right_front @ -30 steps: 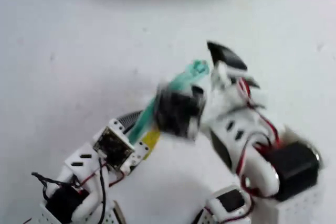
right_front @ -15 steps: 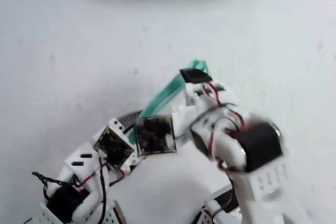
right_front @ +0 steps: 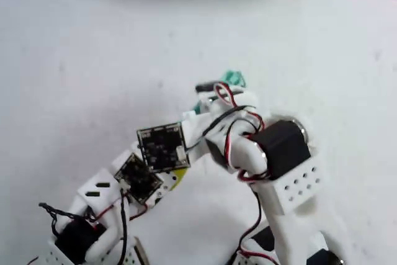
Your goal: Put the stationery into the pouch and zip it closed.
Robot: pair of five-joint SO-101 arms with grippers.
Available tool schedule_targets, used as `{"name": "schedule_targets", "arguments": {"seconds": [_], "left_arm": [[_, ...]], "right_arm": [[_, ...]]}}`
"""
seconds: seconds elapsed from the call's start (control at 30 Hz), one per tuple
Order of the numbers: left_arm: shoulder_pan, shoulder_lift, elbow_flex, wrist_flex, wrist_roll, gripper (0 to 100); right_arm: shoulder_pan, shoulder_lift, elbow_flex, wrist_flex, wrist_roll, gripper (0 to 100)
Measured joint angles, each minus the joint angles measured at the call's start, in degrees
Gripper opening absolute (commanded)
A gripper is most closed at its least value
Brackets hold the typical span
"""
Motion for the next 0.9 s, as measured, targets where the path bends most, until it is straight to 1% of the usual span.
{"name": "schedule_targets", "arguments": {"seconds": [0.03, 0.07, 0.13, 0.17, 0.23, 0.3, 0.4, 0.5, 0.63, 0.73, 0.83, 0.9], "left_arm": [[0.00, 0.00, 0.00, 0.00, 0.00, 13], [0.00, 0.00, 0.00, 0.00, 0.00, 13], [-0.62, 0.09, 0.00, 0.00, 0.00, 18], [-1.14, 0.09, 0.00, 0.00, 0.62, 21], [-3.78, 0.09, -0.44, 0.09, 2.46, 23], [-7.65, 0.53, -2.64, 0.97, 5.45, 23], [-15.21, 0.44, -8.44, 4.04, 9.58, 25], [-23.38, -0.18, -13.45, 6.33, 13.27, 26], [-32.18, -0.18, -16.00, 7.12, 18.90, 26], [-35.16, -0.26, -16.26, 7.12, 21.54, 26], [-36.13, -0.18, -16.35, 7.12, 23.74, 26], [-36.31, -0.18, -15.30, 6.86, 24.53, 26]], "right_arm": [[-0.35, -0.62, 0.44, 0.00, 0.18, 3.5], [-0.44, -0.88, 0.70, 0.09, 0.88, 1.3], [-0.44, -1.14, 0.70, 0.18, 2.29, 2.1], [0.00, -1.05, 0.62, 0.09, 2.29, 1.9], [1.41, -1.05, 0.09, -1.41, 0.26, 1.9], [3.25, -0.97, 0.00, -4.40, -4.84, 1.9], [7.12, -0.70, 0.09, -9.76, -15.65, 1.9], [9.85, 1.14, 0.26, -10.99, -25.67, 1.9], [13.01, 6.77, 3.96, -10.99, -33.85, 1.9], [15.47, 10.29, 4.40, -12.66, -39.56, 1.9], [18.99, 15.47, 3.87, -13.71, -44.40, 1.9], [20.66, 18.46, 3.87, -13.27, -46.24, 1.9]]}}
